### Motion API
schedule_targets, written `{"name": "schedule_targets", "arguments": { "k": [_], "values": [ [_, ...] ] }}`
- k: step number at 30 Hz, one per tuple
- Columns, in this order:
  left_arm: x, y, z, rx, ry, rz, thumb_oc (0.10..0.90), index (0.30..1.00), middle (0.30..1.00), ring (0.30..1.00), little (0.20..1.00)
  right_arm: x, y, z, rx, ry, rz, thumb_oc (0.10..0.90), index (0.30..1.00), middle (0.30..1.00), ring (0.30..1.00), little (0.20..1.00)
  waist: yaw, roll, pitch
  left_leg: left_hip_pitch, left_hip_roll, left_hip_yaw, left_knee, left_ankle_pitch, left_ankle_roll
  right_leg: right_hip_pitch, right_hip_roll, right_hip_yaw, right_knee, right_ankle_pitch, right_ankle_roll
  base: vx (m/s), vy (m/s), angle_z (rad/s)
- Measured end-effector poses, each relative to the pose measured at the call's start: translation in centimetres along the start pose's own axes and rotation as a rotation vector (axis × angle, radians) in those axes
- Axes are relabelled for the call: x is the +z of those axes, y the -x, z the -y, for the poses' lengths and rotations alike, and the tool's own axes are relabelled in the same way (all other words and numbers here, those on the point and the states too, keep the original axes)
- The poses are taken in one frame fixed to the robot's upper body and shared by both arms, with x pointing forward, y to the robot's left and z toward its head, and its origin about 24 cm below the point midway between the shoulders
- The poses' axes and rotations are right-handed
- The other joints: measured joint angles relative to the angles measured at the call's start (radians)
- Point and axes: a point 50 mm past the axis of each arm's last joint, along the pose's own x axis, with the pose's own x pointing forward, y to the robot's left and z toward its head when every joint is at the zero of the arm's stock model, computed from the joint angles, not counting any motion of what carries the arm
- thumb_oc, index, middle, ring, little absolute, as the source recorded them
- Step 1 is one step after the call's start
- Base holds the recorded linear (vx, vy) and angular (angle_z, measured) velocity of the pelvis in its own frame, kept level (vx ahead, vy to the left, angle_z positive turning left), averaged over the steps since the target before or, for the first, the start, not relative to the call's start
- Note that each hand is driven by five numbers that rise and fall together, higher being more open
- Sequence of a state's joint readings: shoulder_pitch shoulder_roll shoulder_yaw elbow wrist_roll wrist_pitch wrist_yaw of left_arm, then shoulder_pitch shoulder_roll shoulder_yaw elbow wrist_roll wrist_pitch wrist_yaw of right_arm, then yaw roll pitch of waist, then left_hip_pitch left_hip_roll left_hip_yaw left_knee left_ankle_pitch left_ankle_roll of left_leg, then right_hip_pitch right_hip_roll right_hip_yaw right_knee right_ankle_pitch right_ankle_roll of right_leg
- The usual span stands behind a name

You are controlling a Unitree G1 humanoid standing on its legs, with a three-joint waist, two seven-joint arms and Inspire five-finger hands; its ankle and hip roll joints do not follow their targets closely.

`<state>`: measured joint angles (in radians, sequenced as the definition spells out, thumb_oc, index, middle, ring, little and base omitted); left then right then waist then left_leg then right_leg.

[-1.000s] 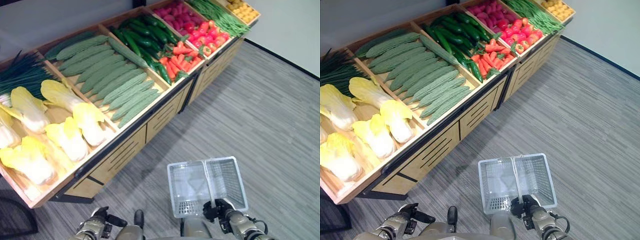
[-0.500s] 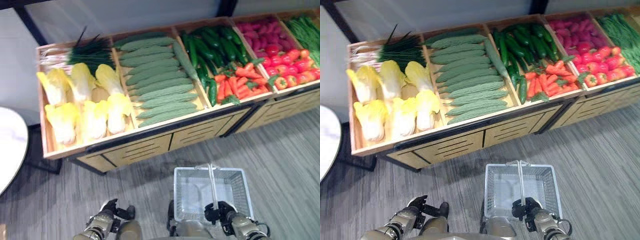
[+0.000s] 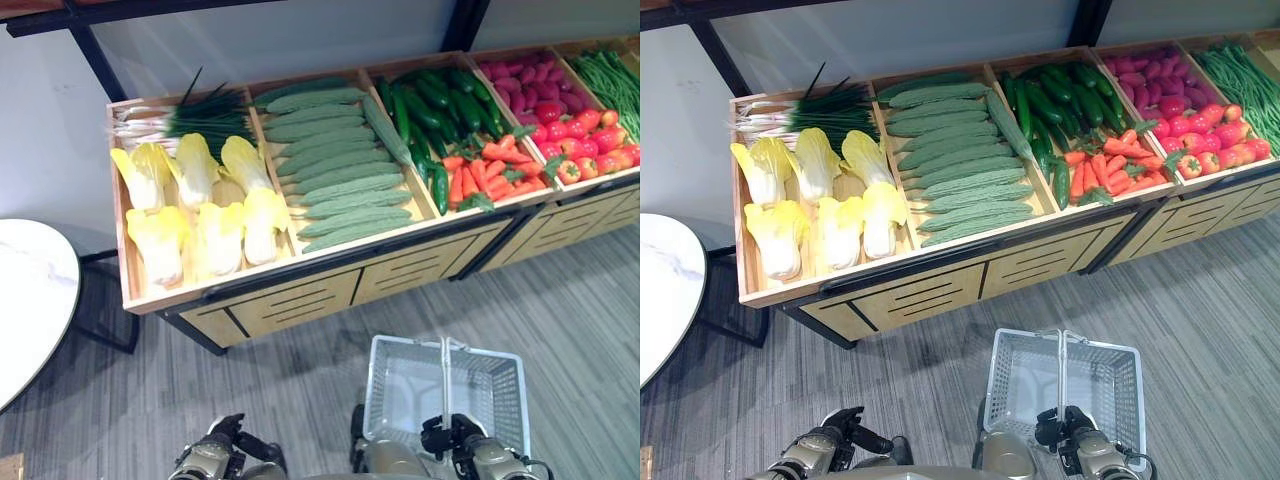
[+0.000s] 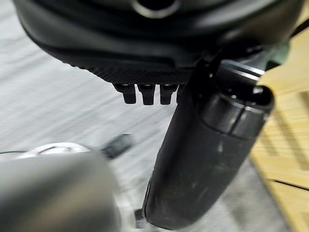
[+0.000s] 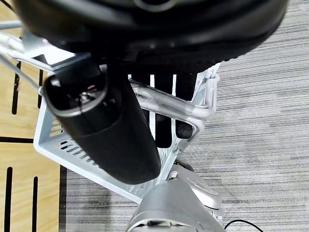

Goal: Get the vegetables into the basket

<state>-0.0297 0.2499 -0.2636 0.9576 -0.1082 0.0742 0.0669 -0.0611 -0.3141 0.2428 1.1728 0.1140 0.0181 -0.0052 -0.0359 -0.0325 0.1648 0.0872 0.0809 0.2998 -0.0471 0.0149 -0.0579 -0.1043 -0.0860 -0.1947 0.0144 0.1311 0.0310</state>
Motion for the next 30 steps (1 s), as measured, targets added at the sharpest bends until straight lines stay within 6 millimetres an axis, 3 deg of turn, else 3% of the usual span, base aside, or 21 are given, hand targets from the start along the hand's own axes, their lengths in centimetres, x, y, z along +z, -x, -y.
{"name": "schedule_targets", "arguments": {
  "k": [3,5,7,11,17,25,29,30],
  "values": [
    [3.1,1.7,-0.8,-0.013,0.075,0.227,0.9,1.0,1.0,1.0,1.0,-0.5,0.3,0.0,0.009,0.014,0.01,0.4,0.3,0.3,0.3,0.3,0.018,0.016,-0.006,0.014,-0.001,-0.012,-0.005,0.0,0.0,0.026,-0.002,-0.005,-0.013,0.0,0.004,-0.03,0.027,0.14],
    [4.2,4.0,-2.2,-0.025,0.097,0.361,0.9,1.0,1.0,1.0,1.0,-0.9,0.5,0.3,0.009,0.003,0.022,0.4,0.3,0.3,0.3,0.3,0.016,0.025,-0.008,0.018,0.0,-0.023,-0.013,0.001,-0.002,0.038,-0.001,-0.016,-0.025,-0.004,0.012,0.0,0.007,0.14],
    [5.0,6.3,-3.4,-0.029,0.119,0.467,0.9,1.0,1.0,1.0,1.0,-2.3,0.8,0.8,-0.005,-0.026,-0.01,0.4,0.3,0.3,0.3,0.3,0.021,0.04,-0.016,0.029,0.001,-0.039,-0.021,0.003,-0.005,0.059,0.001,-0.029,-0.039,-0.005,0.015,-0.01,0.0,0.2],
    [6.3,8.8,-6.7,0.076,0.212,0.588,0.9,1.0,1.0,1.0,1.0,-3.6,1.0,1.5,-0.011,-0.023,-0.059,0.4,0.3,0.3,0.3,0.3,0.049,0.07,-0.035,0.032,0.0,-0.052,-0.021,0.003,-0.004,0.082,0.002,-0.039,-0.07,-0.002,0.028,0.0,-0.011,0.11],
    [8.8,8.8,-8.7,0.232,0.238,0.665,0.9,1.0,1.0,1.0,1.0,-3.6,0.9,1.2,-0.005,-0.024,-0.076,0.4,0.3,0.3,0.3,0.3,0.049,0.068,-0.035,0.041,0.0,-0.055,-0.02,0.003,-0.004,0.093,0.002,-0.041,-0.075,-0.002,0.028,0.0,-0.003,0.01],
    [16.0,8.9,-13.5,0.566,0.195,0.802,0.9,1.0,1.0,1.0,1.0,-3.2,0.6,1.2,-0.02,0.028,-0.088,0.4,0.3,0.3,0.3,0.3,0.028,0.067,-0.035,0.055,0.001,-0.043,-0.023,0.003,-0.005,0.108,0.01,-0.024,-0.101,0.012,0.025,0.02,-0.008,-0.07],
    [16.8,8.7,-15.7,0.681,0.193,0.77,0.9,1.0,1.0,1.0,1.0,-2.9,0.6,1.1,-0.03,0.042,-0.07,0.4,0.3,0.3,0.3,0.3,-0.002,0.065,-0.035,0.052,0.003,-0.026,-0.029,0.003,-0.006,0.092,0.016,-0.008,-0.101,0.015,0.022,-0.03,-0.006,-0.17],
    [17.0,8.0,-17.0,0.743,0.202,0.711,0.9,1.0,1.0,1.0,1.0,-2.3,0.5,1.2,-0.032,0.049,-0.051,0.4,0.3,0.3,0.3,0.3,-0.009,0.06,-0.033,0.034,0.003,-0.004,-0.029,0.004,-0.007,0.064,0.02,0.012,-0.101,0.024,0.02,-0.08,-0.016,-0.41]
  ]
}}
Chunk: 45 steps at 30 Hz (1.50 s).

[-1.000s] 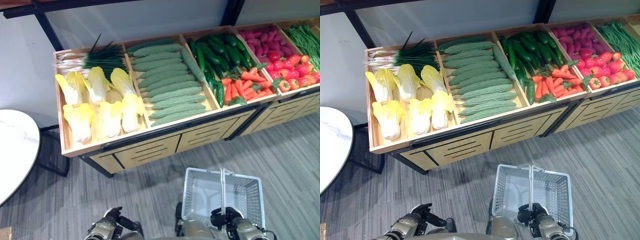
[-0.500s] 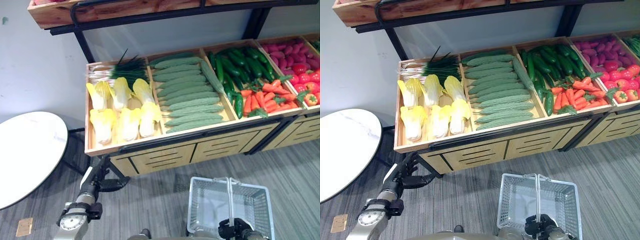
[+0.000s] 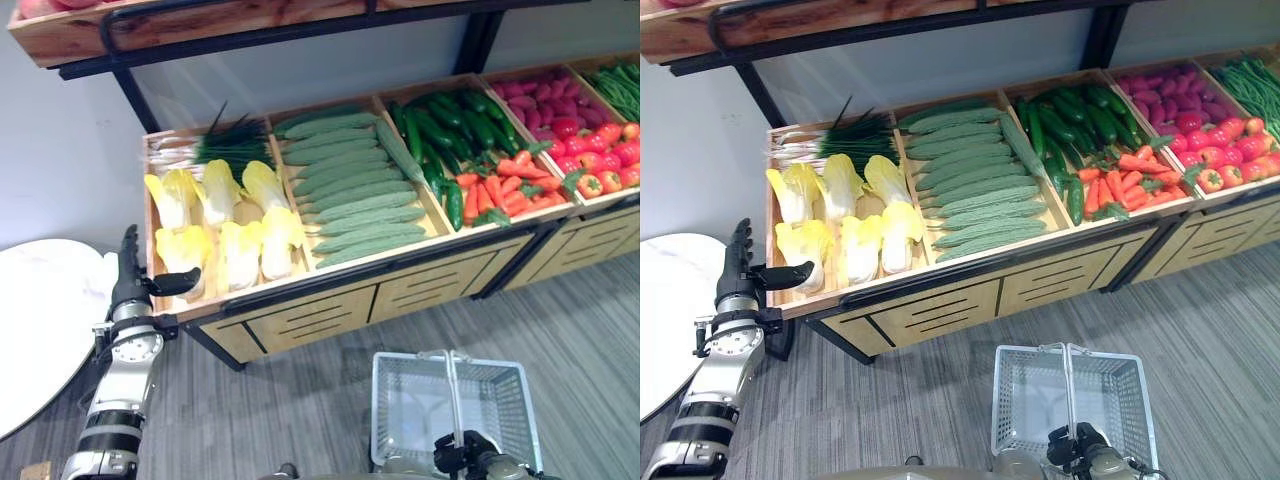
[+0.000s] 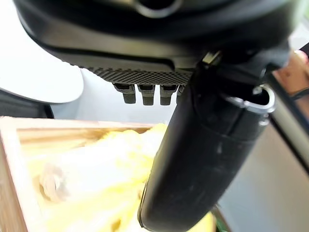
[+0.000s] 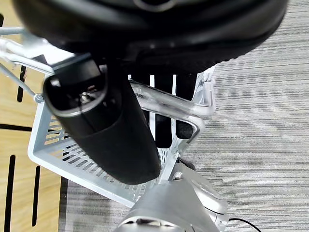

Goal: Get the vegetables into the basket

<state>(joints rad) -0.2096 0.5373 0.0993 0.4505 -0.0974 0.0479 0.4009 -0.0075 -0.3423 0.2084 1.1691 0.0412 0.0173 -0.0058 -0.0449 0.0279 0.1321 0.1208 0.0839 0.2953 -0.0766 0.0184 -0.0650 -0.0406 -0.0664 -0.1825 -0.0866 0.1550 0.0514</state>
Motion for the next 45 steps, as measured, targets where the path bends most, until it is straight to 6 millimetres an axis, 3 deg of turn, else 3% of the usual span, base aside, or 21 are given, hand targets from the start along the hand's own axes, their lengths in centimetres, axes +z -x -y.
{"name": "schedule_targets", "arguments": {
  "k": [6,13,17,18,20,22,28,30,32,34,40,45],
  "values": [
    [-0.4,-3.1,-1.5,0.107,-0.164,-0.112,0.9,1.0,1.0,1.0,1.0,2.1,-0.2,-0.5,0.002,0.051,0.073,0.4,0.3,0.3,0.3,0.3,-0.028,-0.036,0.015,-0.05,0.004,0.029,-0.007,0.005,-0.007,-0.069,0.011,0.028,0.0,0.021,-0.011,-0.03,-0.001,-0.18],
    [2.9,-6.0,-2.1,0.144,-0.201,-0.111,0.9,1.0,1.0,1.0,1.0,5.2,-0.3,-1.0,0.004,0.097,0.165,0.4,0.3,0.3,0.3,0.3,-0.027,-0.088,0.044,-0.128,0.001,0.051,0.001,0.008,-0.009,-0.157,0.012,0.052,0.001,0.041,-0.019,-0.08,-0.004,-0.1],
    [5.2,-7.1,-2.6,0.189,-0.201,-0.092,0.9,1.0,1.0,1.0,1.0,6.8,-0.3,-1.0,-0.004,0.107,0.207,0.4,0.3,0.3,0.3,0.3,-0.029,-0.095,0.072,-0.168,0.004,0.052,0.009,0.012,-0.013,-0.193,0.014,0.055,0.001,0.048,-0.021,-0.02,-0.003,-0.02],
    [5.5,-7.3,-2.8,0.189,-0.205,-0.087,0.4,0.3,0.3,0.3,0.3,7.2,-0.3,-0.9,-0.006,0.104,0.217,0.4,0.3,0.3,0.3,0.3,-0.029,-0.097,0.082,-0.171,0.006,0.052,0.009,0.014,-0.015,-0.197,0.016,0.054,0.001,0.048,-0.022,0.0,0.0,0.0],
    [5.7,-7.4,-3.0,0.189,-0.214,-0.081,0.4,0.3,0.3,0.3,0.3,7.6,-0.3,-0.9,-0.007,0.103,0.225,0.4,0.3,0.3,0.3,0.3,-0.03,-0.098,0.085,-0.181,0.007,0.052,0.008,0.016,-0.016,-0.209,0.018,0.056,0.0,0.05,-0.023,0.01,0.007,-0.04],
    [5.9,-7.8,-5.1,0.189,-0.227,-0.078,0.4,0.3,0.3,0.3,0.3,7.7,-0.3,-0.9,0.001,0.102,0.228,0.4,0.3,0.3,0.3,0.3,-0.029,-0.099,0.089,-0.18,0.012,0.058,0.006,0.018,-0.02,-0.211,0.024,0.062,0.0,0.051,-0.024,0.05,0.041,-0.08],
    [5.6,-7.9,-6.0,0.141,-0.234,-0.098,0.4,0.3,0.3,0.3,0.3,7.3,-0.3,-1.2,0.023,0.101,0.215,0.4,0.3,0.3,0.3,0.3,-0.023,-0.099,0.089,-0.124,0.0,0.074,-0.012,0.022,-0.017,-0.172,0.019,0.076,0.0,0.052,-0.023,0.02,0.022,-0.07],
    [5.6,-7.8,-5.0,0.052,-0.217,-0.096,0.4,0.3,0.3,0.3,0.3,7.2,-0.3,-1.3,0.032,0.107,0.21,0.4,0.3,0.3,0.3,0.3,-0.021,-0.099,0.089,-0.101,-0.001,0.073,-0.013,0.022,-0.017,-0.15,0.017,0.075,0.0,0.051,-0.022,0.02,0.002,0.01],
    [4.8,-6.9,-1.9,-0.074,-0.213,-0.08,0.4,0.3,0.3,0.3,0.3,7.3,-0.3,-1.6,0.044,0.122,0.212,0.4,0.3,0.3,0.3,0.3,-0.026,-0.099,0.089,-0.086,-0.002,0.074,-0.012,0.022,-0.016,-0.135,0.017,0.076,0.0,0.051,-0.022,0.06,0.011,-0.07],
    [4.7,-5.6,-0.3,-0.164,-0.211,-0.011,0.4,0.3,0.3,0.3,0.3,6.3,-0.3,-1.6,0.053,0.121,0.177,0.4,0.3,0.3,0.3,0.3,-0.024,-0.071,0.075,-0.037,0.001,0.073,-0.013,0.02,-0.018,-0.089,0.019,0.083,0.0,0.041,-0.014,0.07,-0.005,-0.07],
    [6.5,-2.2,1.0,-0.288,-0.099,0.179,0.4,0.3,0.3,0.3,0.3,3.2,-0.4,-0.7,0.028,0.051,0.07,0.4,0.3,0.3,0.3,0.3,0.016,-0.026,0.036,-0.004,0.003,0.045,-0.013,0.016,-0.019,-0.04,0.014,0.056,0.0,0.035,-0.017,0.03,-0.005,0.14],
    [5.3,-1.1,0.3,-0.281,-0.066,0.185,0.4,0.3,0.3,0.3,0.3,2.0,-0.3,-0.6,0.031,0.047,0.035,0.4,0.3,0.3,0.3,0.3,0.023,-0.012,0.0,0.003,0.001,0.037,-0.017,0.014,-0.017,-0.032,0.012,0.051,-0.001,0.03,-0.01,0.0,0.003,0.02]
  ]
}}
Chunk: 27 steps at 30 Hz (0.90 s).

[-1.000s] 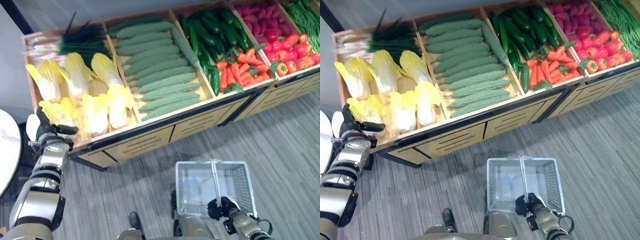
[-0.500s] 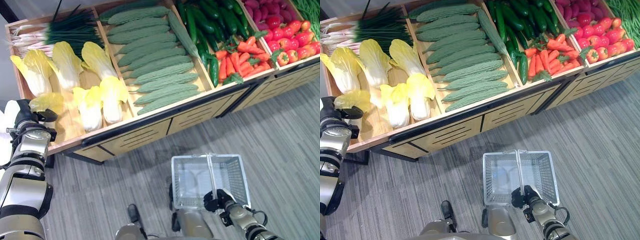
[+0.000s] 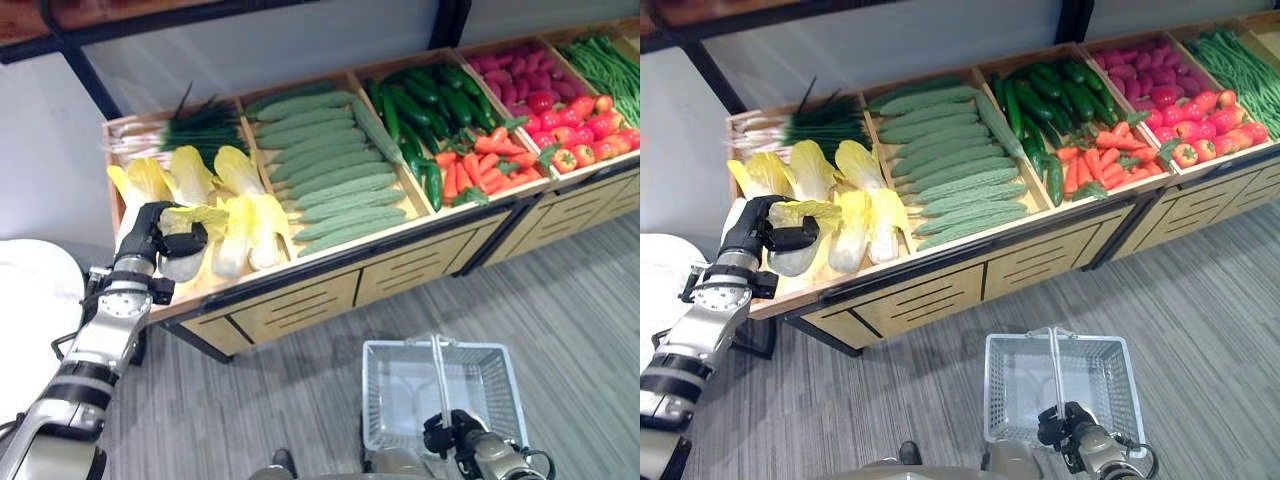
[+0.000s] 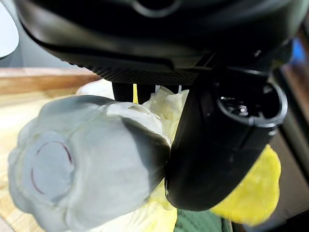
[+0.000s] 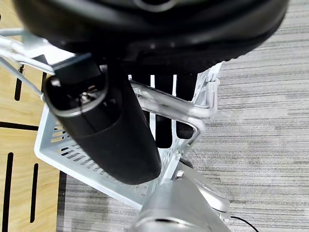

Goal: Get the vegetables into the basket

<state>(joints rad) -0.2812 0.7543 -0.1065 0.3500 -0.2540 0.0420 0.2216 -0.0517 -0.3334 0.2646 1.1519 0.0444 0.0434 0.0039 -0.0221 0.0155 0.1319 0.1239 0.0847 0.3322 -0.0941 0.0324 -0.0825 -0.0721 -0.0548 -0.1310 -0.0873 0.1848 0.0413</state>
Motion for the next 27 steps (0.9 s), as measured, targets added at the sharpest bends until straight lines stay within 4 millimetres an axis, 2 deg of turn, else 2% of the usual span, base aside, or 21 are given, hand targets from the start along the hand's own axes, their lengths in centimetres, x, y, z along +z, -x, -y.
{"name": "schedule_targets", "arguments": {
  "k": [2,3,7,10,14,16,22,27],
  "values": [
    [-0.5,1.3,-0.3,0.033,0.055,0.003,0.4,0.3,0.3,0.3,0.3,0.1,0.0,0.0,0.001,-0.014,0.007,0.4,0.3,0.3,0.3,0.3,0.0,-0.001,-0.003,0.001,0.0,-0.007,0.0,-0.001,0.0,0.004,-0.001,-0.004,0.0,0.0,0.0,-0.01,0.005,0.08],
    [-0.4,1.8,0.2,0.036,0.085,0.016,0.4,0.3,0.3,0.3,0.3,-0.7,0.1,-0.1,0.004,-0.022,-0.012,0.4,0.3,0.3,0.3,0.3,0.002,-0.002,-0.005,0.003,0.0,-0.015,0.0,0.0,0.0,0.009,-0.002,-0.011,0.0,-0.001,-0.001,0.0,0.007,0.14],
    [-1.2,4.1,0.5,0.004,0.078,0.009,0.4,0.3,0.3,0.3,0.3,-0.6,0.1,0.1,0.011,-0.03,-0.022,0.4,0.3,0.3,0.3,0.3,0.014,-0.011,-0.014,0.013,-0.001,-0.022,0.0,0.0,0.002,0.024,-0.005,-0.019,0.0,-0.003,0.002,-0.03,0.017,0.07],
    [-0.5,5.0,1.0,-0.043,0.067,0.053,0.4,0.3,0.3,0.3,0.3,-1.2,0.2,0.1,0.009,-0.048,-0.042,0.4,0.3,0.3,0.3,0.3,0.037,-0.019,-0.019,0.017,-0.003,-0.028,0.004,0.001,0.003,0.03,-0.008,-0.025,0.0,-0.003,0.003,-0.02,0.02,0.08],
    [-0.2,6.6,1.5,-0.052,0.126,0.077,0.4,0.3,0.3,0.3,0.3,-1.5,0.2,0.0,0.015,-0.054,-0.054,0.4,0.3,0.3,0.3,0.3,0.034,-0.022,-0.024,0.028,-0.009,-0.04,0.0,-0.003,0.007,0.049,-0.018,-0.037,0.0,-0.009,0.009,-0.02,0.029,0.09],
    [0.6,8.2,2.9,-0.114,0.194,0.114,0.4,0.3,0.3,0.3,0.3,-2.3,0.4,-0.4,0.025,-0.059,-0.072,0.4,0.3,0.3,0.3,0.3,0.038,-0.026,-0.028,0.037,-0.016,-0.044,0.0,-0.005,0.012,0.059,-0.024,-0.039,0.0,-0.01,0.011,-0.03,0.062,0.05],
    [0.8,8.3,3.2,-0.157,0.188,0.121,0.4,0.3,0.3,0.3,0.3,-2.5,0.4,-0.4,0.025,-0.061,-0.078,0.4,0.3,0.3,0.3,0.3,0.032,-0.026,-0.043,0.036,-0.027,-0.044,0.001,-0.007,0.02,0.058,-0.035,-0.037,0.0,-0.007,0.017,-0.02,0.034,0.0],
    [1.5,8.0,4.2,-0.214,0.187,0.146,0.4,0.3,0.3,0.3,0.3,-2.8,0.5,-0.3,0.016,-0.089,-0.081,0.4,0.3,0.3,0.3,0.3,0.029,-0.029,-0.041,0.032,-0.036,-0.044,0.0,-0.008,0.027,0.053,-0.044,-0.035,0.0,-0.004,0.025,-0.02,0.052,0.0]
  ]
}}
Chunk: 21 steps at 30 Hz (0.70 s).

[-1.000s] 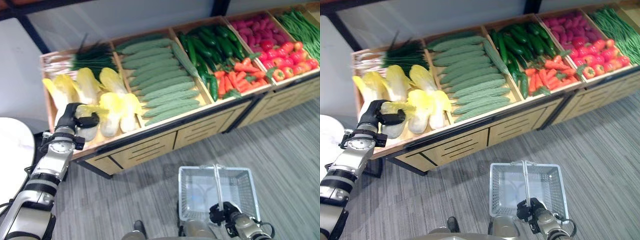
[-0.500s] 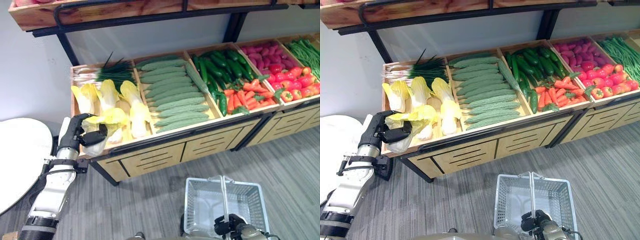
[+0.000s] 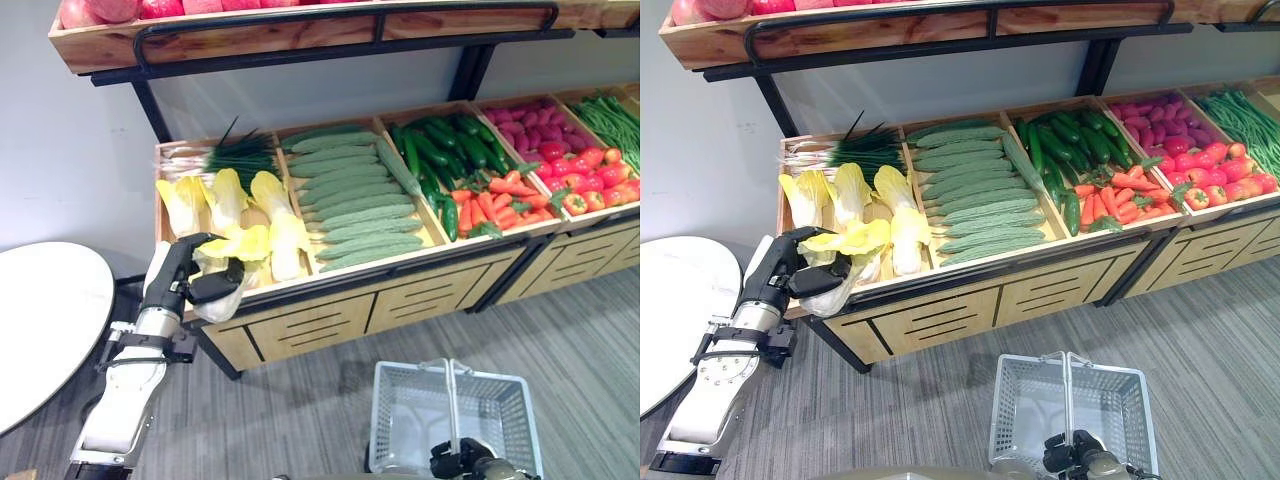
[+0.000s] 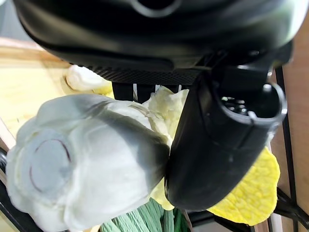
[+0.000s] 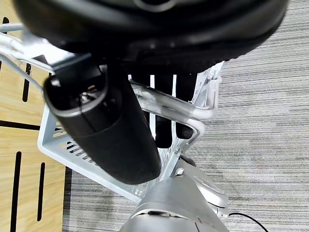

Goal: Get the vegetables into the basket

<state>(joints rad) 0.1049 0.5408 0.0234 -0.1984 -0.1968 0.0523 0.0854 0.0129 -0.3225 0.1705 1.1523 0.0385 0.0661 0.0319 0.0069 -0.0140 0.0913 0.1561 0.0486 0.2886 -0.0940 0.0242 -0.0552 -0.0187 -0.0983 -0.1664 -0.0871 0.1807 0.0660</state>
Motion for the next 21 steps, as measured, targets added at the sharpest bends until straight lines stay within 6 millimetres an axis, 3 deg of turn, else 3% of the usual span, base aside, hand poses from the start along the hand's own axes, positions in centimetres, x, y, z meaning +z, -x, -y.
{"name": "schedule_targets", "arguments": {
  "k": [4,7,10,11,12,13,14,15,16,17,19,21],
  "values": [
    [0.9,-0.9,0.7,-0.028,0.006,0.042,0.4,0.3,0.3,0.3,0.3,0.1,0.0,-0.1,-0.003,-0.014,0.008,0.4,0.3,0.3,0.3,0.3,-0.012,-0.013,0.008,-0.003,-0.008,0.01,0.003,-0.002,0.005,-0.011,-0.004,0.012,0.0,0.004,0.006,-0.02,0.057,-0.08],
    [1.6,-1.6,0.8,-0.027,0.007,0.071,0.4,0.3,0.3,0.3,0.3,0.7,0.0,-0.1,-0.008,-0.016,0.036,0.4,0.3,0.3,0.3,0.3,-0.035,-0.026,0.016,-0.008,-0.022,0.056,0.004,-0.007,0.014,-0.039,-0.008,0.06,0.0,0.019,0.017,-0.02,0.058,-0.47],
    [2.9,-2.6,1.5,-0.071,-0.012,0.123,0.4,0.3,0.3,0.3,0.3,2.0,0.0,-0.7,-0.006,-0.041,0.097,0.4,0.3,0.3,0.3,0.3,-0.11,-0.051,0.05,-0.009,-0.054,0.133,0.006,-0.018,0.029,-0.083,-0.017,0.116,0.004,0.038,0.041,-0.1,-0.01,-0.67],
    [3.0,-2.6,1.5,-0.072,-0.016,0.124,0.4,0.3,0.3,0.3,0.3,3.1,0.0,-0.8,-0.008,-0.035,0.13,0.4,0.3,0.3,0.3,0.3,-0.1,-0.044,0.052,-0.019,-0.042,0.189,0.011,-0.019,0.031,-0.103,-0.021,0.083,-0.01,0.007,0.054,-0.14,-0.056,-1.58],
    [3.1,-2.8,1.2,-0.079,-0.032,0.123,0.4,0.3,0.3,0.3,0.3,4.6,-0.3,-0.9,-0.004,-0.038,0.14,0.4,0.3,0.3,0.3,0.3,-0.033,-0.013,0.077,-0.027,0.01,0.297,0.033,-0.025,0.029,-0.154,-0.073,-0.225,0.066,-0.056,0.057,-0.03,-0.057,-1.85],
    [2.8,-2.8,1.2,-0.08,-0.03,0.111,0.4,0.3,0.3,0.3,0.3,5.2,-0.2,-0.8,-0.009,-0.038,0.165,0.4,0.3,0.3,0.3,0.3,-0.027,0.007,0.089,-0.029,0.026,0.305,0.041,-0.025,0.029,-0.157,-0.116,-0.321,0.136,-0.054,0.057,0.0,-0.099,-1.58],
    [2.4,-2.9,1.1,-0.078,-0.03,0.092,0.4,0.3,0.3,0.3,0.3,5.9,-0.2,-0.8,-0.011,-0.033,0.186,0.4,0.3,0.3,0.3,0.3,-0.044,0.007,0.089,-0.026,0.035,0.288,0.05,-0.025,0.03,-0.13,-0.158,-0.34,0.158,-0.055,0.056,0.03,-0.091,-0.54],
    [2.1,-2.9,0.8,-0.07,-0.036,0.075,0.4,0.3,0.3,0.3,0.3,5.5,-0.2,-1.0,-0.005,-0.024,0.17,0.4,0.3,0.3,0.3,0.3,-0.038,-0.001,0.087,-0.006,0.036,0.304,0.048,-0.028,0.025,-0.092,-0.204,-0.417,0.2,-0.054,0.052,0.09,-0.113,-0.36],
    [2.1,-2.9,0.6,-0.063,-0.045,0.072,0.4,0.3,0.3,0.3,0.3,5.0,-0.2,-1.3,0.008,-0.005,0.156,0.4,0.3,0.3,0.3,0.3,-0.026,-0.022,0.076,0.009,0.031,0.292,0.049,-0.032,0.014,-0.035,-0.192,-0.336,0.152,-0.036,0.056,0.15,-0.148,-0.44],
    [2.1,-2.9,1.0,-0.071,-0.025,0.075,0.4,0.3,0.3,0.3,0.3,4.3,-0.2,-0.7,-0.01,0.006,0.126,0.4,0.3,0.3,0.3,0.3,-0.028,0.006,0.088,0.022,0.057,0.286,0.052,-0.013,-0.013,-0.013,-0.155,-0.32,0.131,-0.043,0.046,0.18,-0.201,-0.22],
    [1.8,-2.7,1.6,-0.081,0.003,0.068,0.4,0.3,0.3,0.3,0.3,3.7,-0.2,0.0,-0.029,0.004,0.107,0.4,0.3,0.3,0.3,0.3,-0.03,0.025,0.084,0.034,0.089,0.271,0.074,-0.008,-0.018,0.025,-0.12,-0.32,0.094,-0.044,0.035,0.13,-0.168,-0.11],
    [2.4,-2.9,2.0,-0.095,0.025,0.094,0.4,0.3,0.3,0.3,0.3,3.6,-0.1,1.3,-0.059,0.015,0.102,0.4,0.3,0.3,0.3,0.3,-0.057,0.04,0.076,0.044,0.128,0.242,0.084,0.003,-0.034,0.049,-0.08,-0.325,0.083,-0.06,0.017,0.12,-0.183,-0.06]
  ]
}}
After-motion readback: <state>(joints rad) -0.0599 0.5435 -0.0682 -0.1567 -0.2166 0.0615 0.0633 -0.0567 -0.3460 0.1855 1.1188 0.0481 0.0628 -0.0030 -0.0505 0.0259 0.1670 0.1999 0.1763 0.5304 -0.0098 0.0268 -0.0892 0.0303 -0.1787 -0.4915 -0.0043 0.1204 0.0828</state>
